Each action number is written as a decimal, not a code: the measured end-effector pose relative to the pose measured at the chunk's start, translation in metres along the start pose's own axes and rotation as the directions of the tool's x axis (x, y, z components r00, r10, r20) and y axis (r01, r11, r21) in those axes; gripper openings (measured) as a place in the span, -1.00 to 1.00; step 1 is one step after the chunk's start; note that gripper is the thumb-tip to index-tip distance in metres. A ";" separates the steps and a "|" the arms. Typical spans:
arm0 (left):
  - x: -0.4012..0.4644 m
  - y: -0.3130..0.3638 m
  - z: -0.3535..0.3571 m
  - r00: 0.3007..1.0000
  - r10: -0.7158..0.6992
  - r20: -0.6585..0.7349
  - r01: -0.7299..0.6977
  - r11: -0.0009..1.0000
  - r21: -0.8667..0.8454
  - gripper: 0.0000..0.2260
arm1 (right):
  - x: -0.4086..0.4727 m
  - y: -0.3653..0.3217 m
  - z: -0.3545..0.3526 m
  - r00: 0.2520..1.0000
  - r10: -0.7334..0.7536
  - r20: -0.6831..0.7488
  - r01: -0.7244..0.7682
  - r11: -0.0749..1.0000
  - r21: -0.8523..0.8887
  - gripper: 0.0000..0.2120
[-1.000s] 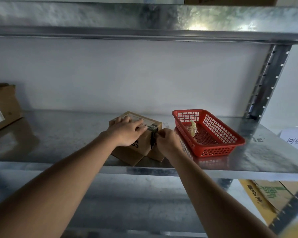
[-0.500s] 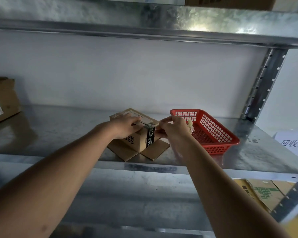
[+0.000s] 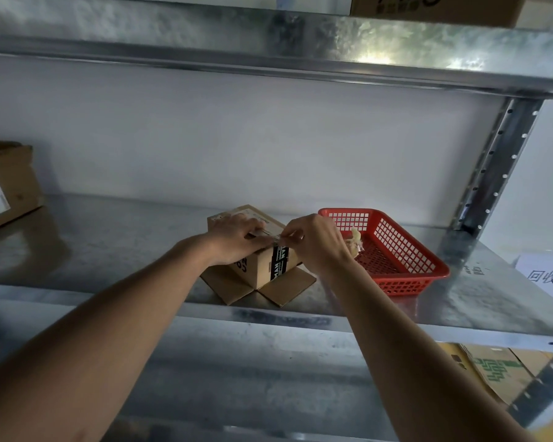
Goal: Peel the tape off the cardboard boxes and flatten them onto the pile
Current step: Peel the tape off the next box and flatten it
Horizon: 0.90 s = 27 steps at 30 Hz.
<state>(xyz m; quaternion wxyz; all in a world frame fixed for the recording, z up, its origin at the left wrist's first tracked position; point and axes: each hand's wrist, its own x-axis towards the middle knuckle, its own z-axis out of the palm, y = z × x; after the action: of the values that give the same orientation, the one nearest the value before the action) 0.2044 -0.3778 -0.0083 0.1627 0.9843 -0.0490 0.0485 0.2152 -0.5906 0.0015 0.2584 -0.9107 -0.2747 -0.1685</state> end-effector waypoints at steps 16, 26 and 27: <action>0.001 -0.018 -0.007 0.996 0.044 0.080 -0.035 0.993 -0.116 -0.37 | 0.025 -0.003 0.022 0.947 0.318 -0.038 -0.315 0.946 0.082 -0.82; 0.002 -0.044 -0.024 0.960 0.154 0.233 -0.108 0.974 -0.199 -0.24 | 0.037 -0.028 0.027 0.990 0.043 -0.134 -0.068 0.980 -0.186 -0.86; 0.002 -0.047 -0.026 0.957 0.167 0.236 -0.112 0.967 -0.229 -0.30 | 0.039 -0.032 0.029 0.991 0.060 -0.124 -0.083 0.978 -0.193 -0.87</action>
<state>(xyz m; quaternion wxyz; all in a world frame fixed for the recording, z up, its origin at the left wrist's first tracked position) 0.2099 -0.3251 0.0016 0.2559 0.9532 -0.1440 -0.0719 0.2319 -0.5350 0.0072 0.1883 -0.9297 -0.2080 -0.2386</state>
